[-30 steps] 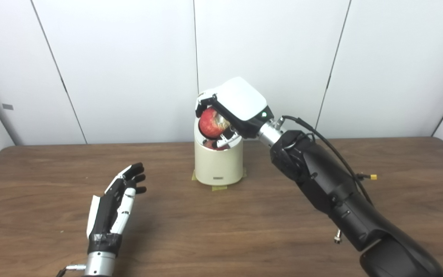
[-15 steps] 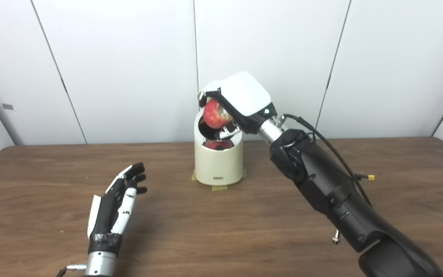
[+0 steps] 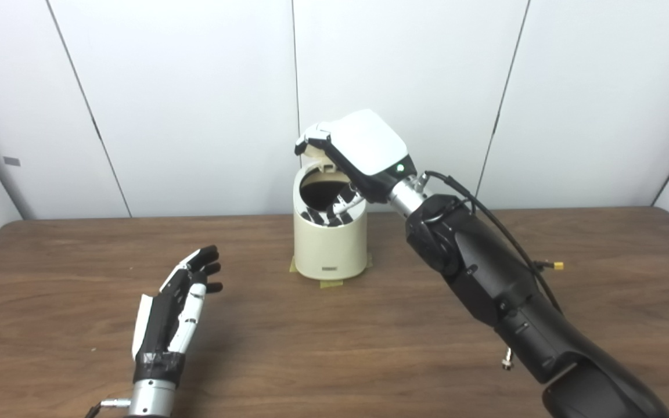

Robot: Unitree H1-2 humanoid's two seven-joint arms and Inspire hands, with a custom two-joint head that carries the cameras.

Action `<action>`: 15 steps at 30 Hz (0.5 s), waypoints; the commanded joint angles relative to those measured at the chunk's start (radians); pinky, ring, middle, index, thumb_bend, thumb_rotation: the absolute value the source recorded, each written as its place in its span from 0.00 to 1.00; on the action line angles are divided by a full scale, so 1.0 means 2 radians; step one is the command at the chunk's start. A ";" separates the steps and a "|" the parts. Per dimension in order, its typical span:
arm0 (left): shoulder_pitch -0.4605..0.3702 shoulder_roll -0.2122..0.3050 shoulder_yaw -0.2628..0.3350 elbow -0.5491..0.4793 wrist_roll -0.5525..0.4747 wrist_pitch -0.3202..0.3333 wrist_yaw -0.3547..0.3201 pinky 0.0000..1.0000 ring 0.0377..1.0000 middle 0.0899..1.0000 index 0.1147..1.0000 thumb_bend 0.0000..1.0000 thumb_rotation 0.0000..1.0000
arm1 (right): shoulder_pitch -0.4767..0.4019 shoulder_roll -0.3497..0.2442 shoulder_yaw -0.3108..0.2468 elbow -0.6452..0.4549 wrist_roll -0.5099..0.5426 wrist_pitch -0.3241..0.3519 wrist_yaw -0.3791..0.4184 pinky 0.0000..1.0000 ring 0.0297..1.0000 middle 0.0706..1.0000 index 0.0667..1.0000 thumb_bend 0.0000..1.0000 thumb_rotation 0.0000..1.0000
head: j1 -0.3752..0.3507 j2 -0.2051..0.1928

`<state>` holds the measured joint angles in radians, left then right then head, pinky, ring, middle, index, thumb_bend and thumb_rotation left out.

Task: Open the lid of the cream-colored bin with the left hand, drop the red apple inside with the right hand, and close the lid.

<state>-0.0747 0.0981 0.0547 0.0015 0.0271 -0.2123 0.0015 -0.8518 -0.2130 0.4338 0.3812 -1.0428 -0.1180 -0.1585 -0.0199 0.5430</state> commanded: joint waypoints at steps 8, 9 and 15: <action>-0.001 -0.005 -0.003 -0.001 0.004 -0.007 0.003 0.71 0.81 0.83 0.80 0.27 0.72 | -0.016 -0.006 -0.011 -0.016 0.004 -0.007 -0.051 0.48 0.59 0.66 0.59 0.97 0.11 | 0.000 0.001; -0.001 -0.004 -0.003 -0.001 0.004 -0.007 0.003 0.71 0.81 0.83 0.80 0.27 0.72 | -0.014 -0.005 -0.014 -0.014 0.005 -0.015 -0.071 0.45 0.55 0.61 0.55 0.93 0.10 | 0.000 0.001; -0.001 0.000 -0.003 0.003 0.009 -0.010 0.004 0.71 0.80 0.82 0.79 0.27 0.73 | 0.029 0.016 -0.049 -0.043 0.042 -0.038 -0.164 0.29 0.34 0.40 0.44 0.54 0.13 | -0.001 0.000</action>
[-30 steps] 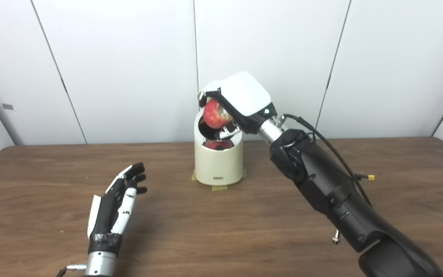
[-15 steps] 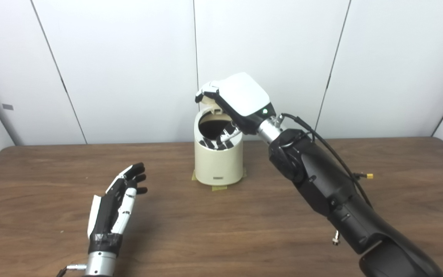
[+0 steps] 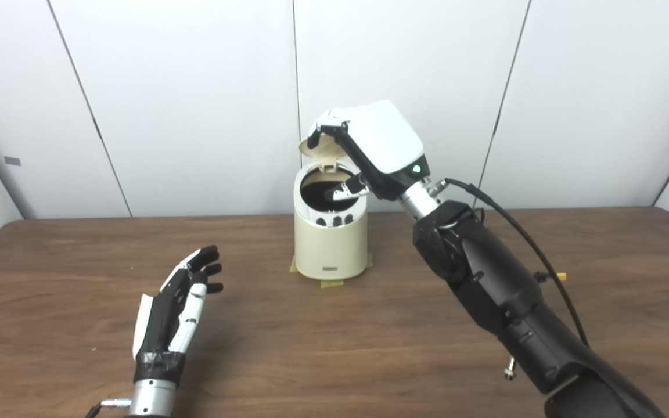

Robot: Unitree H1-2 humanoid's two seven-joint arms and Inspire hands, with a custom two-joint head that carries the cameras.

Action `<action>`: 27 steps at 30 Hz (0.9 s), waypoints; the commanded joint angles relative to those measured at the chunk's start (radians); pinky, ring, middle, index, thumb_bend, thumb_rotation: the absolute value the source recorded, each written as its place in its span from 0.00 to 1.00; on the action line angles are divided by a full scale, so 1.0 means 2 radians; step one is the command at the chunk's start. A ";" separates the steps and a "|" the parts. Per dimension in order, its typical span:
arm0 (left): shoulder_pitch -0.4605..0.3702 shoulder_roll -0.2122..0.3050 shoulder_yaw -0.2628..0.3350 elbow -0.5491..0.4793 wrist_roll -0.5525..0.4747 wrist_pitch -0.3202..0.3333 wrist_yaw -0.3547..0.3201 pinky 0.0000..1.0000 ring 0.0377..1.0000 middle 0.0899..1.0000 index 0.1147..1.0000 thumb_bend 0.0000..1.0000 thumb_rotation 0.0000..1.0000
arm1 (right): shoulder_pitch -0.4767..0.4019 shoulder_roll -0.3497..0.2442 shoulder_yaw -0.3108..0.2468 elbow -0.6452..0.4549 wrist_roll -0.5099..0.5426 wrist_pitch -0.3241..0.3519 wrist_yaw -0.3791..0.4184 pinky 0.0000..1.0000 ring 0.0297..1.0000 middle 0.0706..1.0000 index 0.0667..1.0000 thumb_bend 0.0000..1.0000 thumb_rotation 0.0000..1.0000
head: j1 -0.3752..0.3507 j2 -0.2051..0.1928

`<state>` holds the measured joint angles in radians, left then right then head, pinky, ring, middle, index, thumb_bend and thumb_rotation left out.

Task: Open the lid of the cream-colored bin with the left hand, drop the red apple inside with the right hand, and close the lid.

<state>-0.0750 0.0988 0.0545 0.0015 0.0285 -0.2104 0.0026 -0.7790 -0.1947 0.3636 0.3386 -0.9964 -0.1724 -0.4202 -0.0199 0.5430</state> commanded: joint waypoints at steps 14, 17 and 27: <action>-0.013 0.008 0.000 0.011 0.020 -0.020 0.006 0.72 0.81 0.82 0.78 0.26 0.74 | 0.198 -0.001 -0.081 -0.150 0.332 -0.053 0.142 0.95 0.99 0.99 0.99 0.19 0.56 | 0.001 -0.005; -0.013 0.009 0.000 0.015 0.025 -0.025 0.006 0.71 0.81 0.81 0.77 0.27 0.74 | 0.241 -0.003 -0.092 -0.148 0.375 -0.062 0.166 1.00 1.00 1.00 1.00 0.15 0.81 | 0.000 -0.004; -0.014 0.014 0.000 0.014 0.020 -0.017 0.004 0.72 0.81 0.81 0.78 0.27 0.73 | 0.307 0.033 -0.155 -0.153 0.428 -0.067 0.161 0.67 0.76 0.78 0.76 0.20 0.67 | 0.000 -0.005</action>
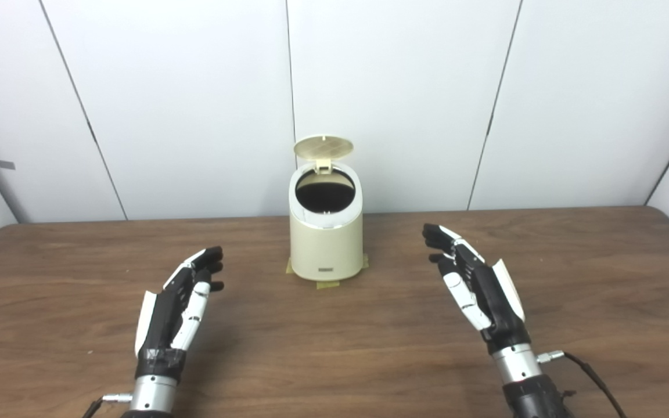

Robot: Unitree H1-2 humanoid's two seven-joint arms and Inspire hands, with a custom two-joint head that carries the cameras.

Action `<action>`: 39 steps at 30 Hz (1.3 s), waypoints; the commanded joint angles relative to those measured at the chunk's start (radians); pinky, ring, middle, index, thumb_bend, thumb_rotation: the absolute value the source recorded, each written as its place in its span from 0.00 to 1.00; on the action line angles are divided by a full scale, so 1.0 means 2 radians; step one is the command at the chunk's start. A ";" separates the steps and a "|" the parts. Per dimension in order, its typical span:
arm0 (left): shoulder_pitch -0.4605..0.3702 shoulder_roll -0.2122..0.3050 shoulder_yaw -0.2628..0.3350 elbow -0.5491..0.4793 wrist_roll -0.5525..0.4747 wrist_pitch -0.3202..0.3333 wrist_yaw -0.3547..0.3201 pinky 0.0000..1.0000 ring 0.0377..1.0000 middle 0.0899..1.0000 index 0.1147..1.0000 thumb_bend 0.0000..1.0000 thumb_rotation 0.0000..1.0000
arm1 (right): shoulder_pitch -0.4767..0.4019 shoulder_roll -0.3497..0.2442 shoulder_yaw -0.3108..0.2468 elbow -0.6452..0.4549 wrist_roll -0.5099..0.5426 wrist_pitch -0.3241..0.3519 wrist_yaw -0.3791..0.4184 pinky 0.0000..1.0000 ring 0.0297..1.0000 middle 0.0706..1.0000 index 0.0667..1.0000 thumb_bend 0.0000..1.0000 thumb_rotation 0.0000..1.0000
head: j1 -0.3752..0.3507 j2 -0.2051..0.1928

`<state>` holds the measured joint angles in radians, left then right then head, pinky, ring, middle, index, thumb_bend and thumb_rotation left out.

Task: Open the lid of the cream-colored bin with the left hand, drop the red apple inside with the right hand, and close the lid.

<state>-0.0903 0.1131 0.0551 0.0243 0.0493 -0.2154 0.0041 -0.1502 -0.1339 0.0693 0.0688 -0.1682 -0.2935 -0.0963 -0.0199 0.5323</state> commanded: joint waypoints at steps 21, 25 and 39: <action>-0.238 0.072 -0.066 -0.120 0.251 0.259 -0.047 1.00 1.00 0.98 0.92 0.77 1.00 | -0.002 0.000 -0.019 0.008 -0.014 0.007 0.016 0.80 0.89 0.90 0.88 0.28 0.87 | 0.002 -0.003; -0.289 0.073 -0.104 -0.118 0.296 0.280 -0.065 1.00 1.00 0.98 0.93 0.72 0.99 | -0.001 -0.003 -0.013 0.006 -0.054 0.010 0.003 0.78 0.86 0.88 0.87 0.33 0.94 | 0.004 -0.003; -0.375 0.069 -0.197 -0.077 0.433 0.299 -0.129 1.00 1.00 0.87 0.86 0.94 1.00 | -0.003 0.005 -0.012 0.015 -0.060 0.017 0.001 0.73 0.83 0.84 0.83 0.27 0.83 | 0.002 -0.004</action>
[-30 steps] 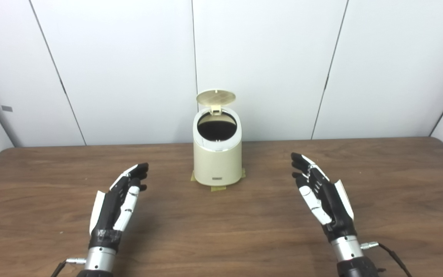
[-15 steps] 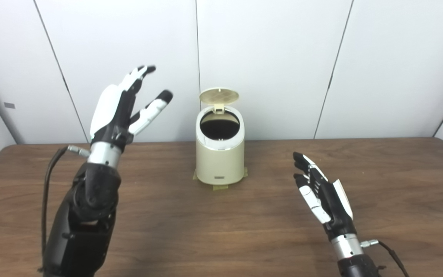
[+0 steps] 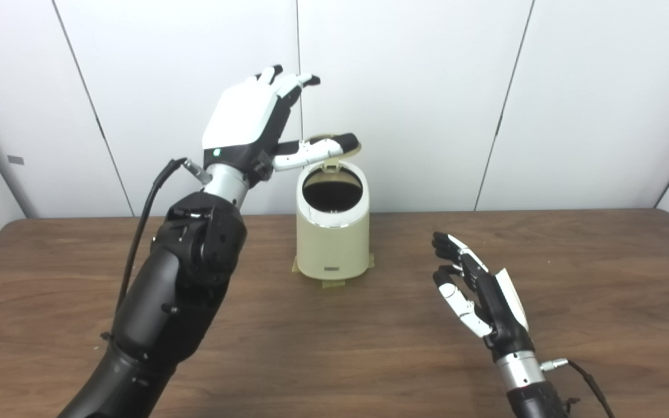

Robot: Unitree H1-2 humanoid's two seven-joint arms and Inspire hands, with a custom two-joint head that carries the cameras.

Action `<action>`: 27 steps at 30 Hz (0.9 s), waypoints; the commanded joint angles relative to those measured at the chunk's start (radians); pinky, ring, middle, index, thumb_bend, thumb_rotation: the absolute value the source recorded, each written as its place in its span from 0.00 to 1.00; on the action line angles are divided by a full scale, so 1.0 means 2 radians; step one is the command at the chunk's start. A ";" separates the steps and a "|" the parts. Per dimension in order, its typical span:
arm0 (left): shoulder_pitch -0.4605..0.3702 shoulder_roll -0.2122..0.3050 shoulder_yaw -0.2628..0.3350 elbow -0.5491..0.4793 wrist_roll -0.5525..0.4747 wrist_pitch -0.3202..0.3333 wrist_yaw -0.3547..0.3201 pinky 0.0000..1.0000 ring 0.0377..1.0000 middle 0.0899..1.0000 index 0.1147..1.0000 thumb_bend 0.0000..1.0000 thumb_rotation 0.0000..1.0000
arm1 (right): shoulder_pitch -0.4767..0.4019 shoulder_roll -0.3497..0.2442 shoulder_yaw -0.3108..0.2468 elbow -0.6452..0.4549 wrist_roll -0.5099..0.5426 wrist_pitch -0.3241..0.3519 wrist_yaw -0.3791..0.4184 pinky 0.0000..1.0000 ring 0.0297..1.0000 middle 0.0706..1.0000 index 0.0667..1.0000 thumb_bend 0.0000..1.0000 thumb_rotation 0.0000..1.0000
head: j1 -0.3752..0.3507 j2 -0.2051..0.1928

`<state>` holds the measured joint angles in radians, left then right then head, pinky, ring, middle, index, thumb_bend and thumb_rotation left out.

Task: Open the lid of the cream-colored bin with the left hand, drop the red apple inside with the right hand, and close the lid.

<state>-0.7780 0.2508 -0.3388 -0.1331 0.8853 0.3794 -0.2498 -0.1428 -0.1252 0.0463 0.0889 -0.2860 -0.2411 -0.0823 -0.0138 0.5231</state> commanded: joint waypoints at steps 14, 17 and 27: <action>-0.058 -0.025 -0.042 0.057 0.066 -0.005 -0.043 1.00 1.00 0.86 0.84 1.00 1.00 | -0.007 0.005 0.006 0.001 -0.009 0.015 -0.002 0.74 0.83 0.83 0.83 0.33 0.86 | -0.003 -0.004; -0.059 -0.026 -0.043 0.057 0.068 -0.005 -0.052 1.00 1.00 0.86 0.84 1.00 1.00 | -0.007 0.003 0.009 -0.001 -0.014 0.019 -0.003 0.72 0.81 0.83 0.83 0.30 0.85 | -0.003 -0.004; -0.058 -0.028 -0.040 0.066 0.071 -0.007 -0.051 1.00 1.00 0.87 0.84 1.00 1.00 | -0.008 0.000 0.013 0.000 -0.017 0.015 -0.002 0.71 0.80 0.82 0.83 0.29 0.81 | -0.004 -0.004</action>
<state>-0.8295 0.1910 -0.4321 0.0032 1.0087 0.3751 -0.3692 -0.1455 -0.1275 0.0672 0.0870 -0.3093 -0.1883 -0.0775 -0.0215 0.5139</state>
